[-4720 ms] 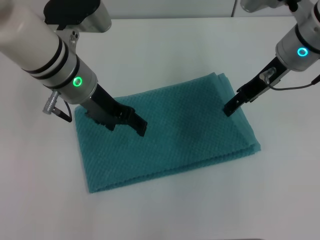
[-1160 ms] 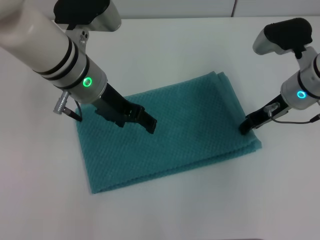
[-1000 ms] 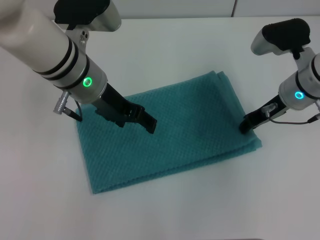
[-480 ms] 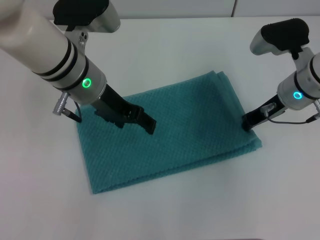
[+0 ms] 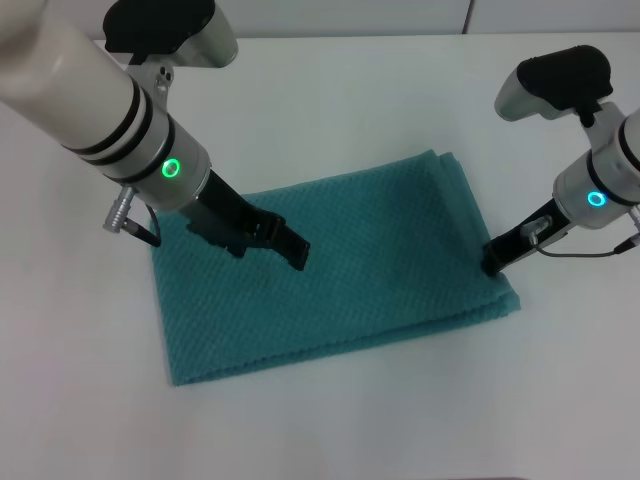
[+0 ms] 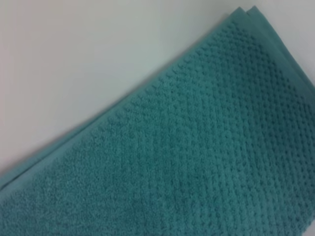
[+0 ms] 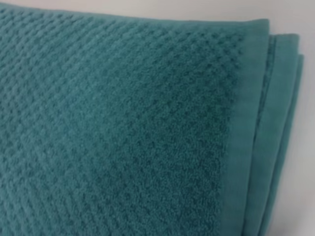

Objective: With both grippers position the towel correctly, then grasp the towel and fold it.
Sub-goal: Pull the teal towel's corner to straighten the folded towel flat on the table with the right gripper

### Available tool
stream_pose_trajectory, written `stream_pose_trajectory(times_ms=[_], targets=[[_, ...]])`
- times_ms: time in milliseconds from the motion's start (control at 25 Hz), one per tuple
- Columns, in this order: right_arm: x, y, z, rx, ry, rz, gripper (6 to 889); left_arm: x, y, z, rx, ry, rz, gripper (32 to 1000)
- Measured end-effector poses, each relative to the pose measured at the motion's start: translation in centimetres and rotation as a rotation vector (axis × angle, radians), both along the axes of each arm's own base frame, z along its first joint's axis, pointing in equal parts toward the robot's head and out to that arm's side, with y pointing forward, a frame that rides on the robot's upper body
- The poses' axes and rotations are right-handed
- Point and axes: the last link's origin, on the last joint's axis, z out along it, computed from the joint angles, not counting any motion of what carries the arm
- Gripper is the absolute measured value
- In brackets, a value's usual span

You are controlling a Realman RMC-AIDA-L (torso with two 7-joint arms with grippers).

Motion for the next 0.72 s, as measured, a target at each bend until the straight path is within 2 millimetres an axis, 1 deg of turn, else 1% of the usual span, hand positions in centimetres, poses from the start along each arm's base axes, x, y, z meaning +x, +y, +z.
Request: stream_pose_trajectory(times_ms=[520,720], targets=[[-0.6,-0.7,0.2,-0.098,0.012,0.039,25,-0.5,-0.1,0.2,0.006,0.009,0.008,879],[-0.9,-1.2,0.0,-0.14,0.018,0.056,25,-0.6,-0.1,0.2,0.006,0.01,0.009,880]])
